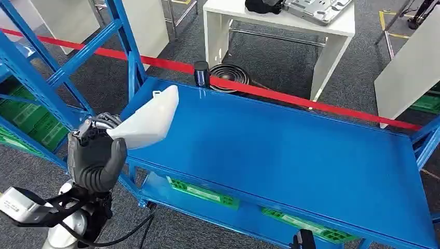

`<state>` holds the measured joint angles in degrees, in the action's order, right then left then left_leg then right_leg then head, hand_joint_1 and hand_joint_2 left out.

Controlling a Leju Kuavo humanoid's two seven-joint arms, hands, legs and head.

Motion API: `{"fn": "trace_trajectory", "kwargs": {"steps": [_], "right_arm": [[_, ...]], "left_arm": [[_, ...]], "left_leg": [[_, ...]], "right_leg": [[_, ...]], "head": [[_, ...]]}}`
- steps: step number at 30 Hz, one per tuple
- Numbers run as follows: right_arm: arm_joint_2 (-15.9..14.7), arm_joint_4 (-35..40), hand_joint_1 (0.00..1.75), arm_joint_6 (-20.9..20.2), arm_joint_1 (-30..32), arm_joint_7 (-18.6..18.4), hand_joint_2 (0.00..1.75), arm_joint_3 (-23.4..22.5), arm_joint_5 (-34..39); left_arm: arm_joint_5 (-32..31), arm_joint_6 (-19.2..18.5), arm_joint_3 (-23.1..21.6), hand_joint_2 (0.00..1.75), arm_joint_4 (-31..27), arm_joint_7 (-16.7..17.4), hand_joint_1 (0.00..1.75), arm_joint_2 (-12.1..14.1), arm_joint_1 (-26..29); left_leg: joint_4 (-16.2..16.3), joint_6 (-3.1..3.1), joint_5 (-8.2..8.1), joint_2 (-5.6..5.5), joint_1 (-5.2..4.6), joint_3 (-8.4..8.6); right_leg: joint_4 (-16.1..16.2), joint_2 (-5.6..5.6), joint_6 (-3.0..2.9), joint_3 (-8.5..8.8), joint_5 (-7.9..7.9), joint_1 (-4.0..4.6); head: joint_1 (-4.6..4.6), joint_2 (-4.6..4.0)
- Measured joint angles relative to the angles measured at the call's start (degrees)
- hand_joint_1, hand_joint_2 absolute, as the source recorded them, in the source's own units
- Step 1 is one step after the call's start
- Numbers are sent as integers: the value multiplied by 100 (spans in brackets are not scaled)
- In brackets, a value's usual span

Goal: Take the parts from the cabinet and place them on the table.

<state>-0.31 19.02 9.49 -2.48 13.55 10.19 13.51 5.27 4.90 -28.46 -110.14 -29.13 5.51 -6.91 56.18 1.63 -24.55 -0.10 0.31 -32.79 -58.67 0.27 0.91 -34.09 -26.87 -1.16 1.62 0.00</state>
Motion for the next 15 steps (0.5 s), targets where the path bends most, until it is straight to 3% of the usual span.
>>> {"fn": "trace_trajectory", "kwargs": {"steps": [2, 3, 4, 5, 6, 7, 8, 9, 10, 13, 14, 15], "right_arm": [[-4, 0, 0, 7, -16, -13, 0, 7, 0], [-11, -2, 0, 15, -17, -17, 0, 7, 2], [-13, -4, 0, 20, -15, -26, 0, 6, 4], [-15, -7, 0, 26, -14, -37, 0, 7, 4], [-15, -7, 0, 39, -15, -39, 0, 9, 4], [-18, -7, 0, 46, -26, -50, 0, 11, 4], [-24, -7, 0, 50, -35, -52, 0, 11, 4], [-28, -7, 0, 52, -50, -52, 0, 11, 4], [-31, -7, 0, 52, -63, -59, 0, 11, 7], [-31, -7, 0, 55, -65, -61, 0, 17, 9], [-22, -9, 0, 55, -61, -63, 0, 22, 13], [-17, -9, 0, 59, -73, -65, 0, 28, 22]], "left_arm": [[-50, -28, 2, 175, -2, 0, 175, -4, 23], [-65, -44, 7, 175, -2, 0, 175, -2, 47], [-96, -59, 9, 175, -2, 0, 175, -2, 79], [-103, -66, 9, 175, -2, 0, 175, -2, 103], [-103, -76, 13, 175, -2, 0, 175, -2, 119], [-107, -81, 20, 175, -2, 0, 175, -2, 129], [-107, -89, 20, 175, -2, 0, 175, -2, 129], [-107, -96, 22, 175, -2, 0, 175, -2, 128], [-107, -98, 26, 175, -2, 0, 175, -2, 136], [-107, -116, 33, 175, -4, -2, 175, 0, 147], [-107, -125, 35, 175, -4, -2, 175, 2, 151], [-107, -131, 42, 175, -4, -2, 175, 2, 151]], "left_leg": [[2, 58, 34, 4, -14, -53], [4, 73, 54, 5, -25, -85], [6, 74, 80, 5, -33, -123], [6, 69, 98, 4, -35, -141], [7, 60, 113, 2, -34, -158], [11, 39, 135, -2, -31, -172], [21, 22, 146, -4, -30, -182], [46, 0, 157, -4, -33, -192], [46, -33, 173, -3, -64, -223], [99, -130, 248, -2, -56, -273], [113, -147, 253, -12, -53, -295], [186, -192, 116, -12, -28, -335]], "right_leg": [[-827, 1, -84, -343, -464, -6], [-1307, 1, -94, -543, -657, -4], [-1715, 0, -67, -690, -779, -6], [-1733, 0, -33, -665, -761, -6], [-1530, -1, 9, -530, -673, -7], [-878, -5, 78, -139, -437, -11], [-318, -9, 107, 197, -277, -15], [188, -23, 86, 486, -230, -18], [123, -5, 5, 529, -200, 28], [119, 13, -41, 401, -142, 37], [143, 11, -103, 371, -99, -7], [141, 0, -153, 353, -61, -15]], "head": [[-17, 0], [-17, 0], [-17, 0], [-15, 0], [-17, 0], [-20, 0], [-17, 0], [-20, 0], [-9, 0], [-2, 0], [-15, 0], [-9, 0]]}}
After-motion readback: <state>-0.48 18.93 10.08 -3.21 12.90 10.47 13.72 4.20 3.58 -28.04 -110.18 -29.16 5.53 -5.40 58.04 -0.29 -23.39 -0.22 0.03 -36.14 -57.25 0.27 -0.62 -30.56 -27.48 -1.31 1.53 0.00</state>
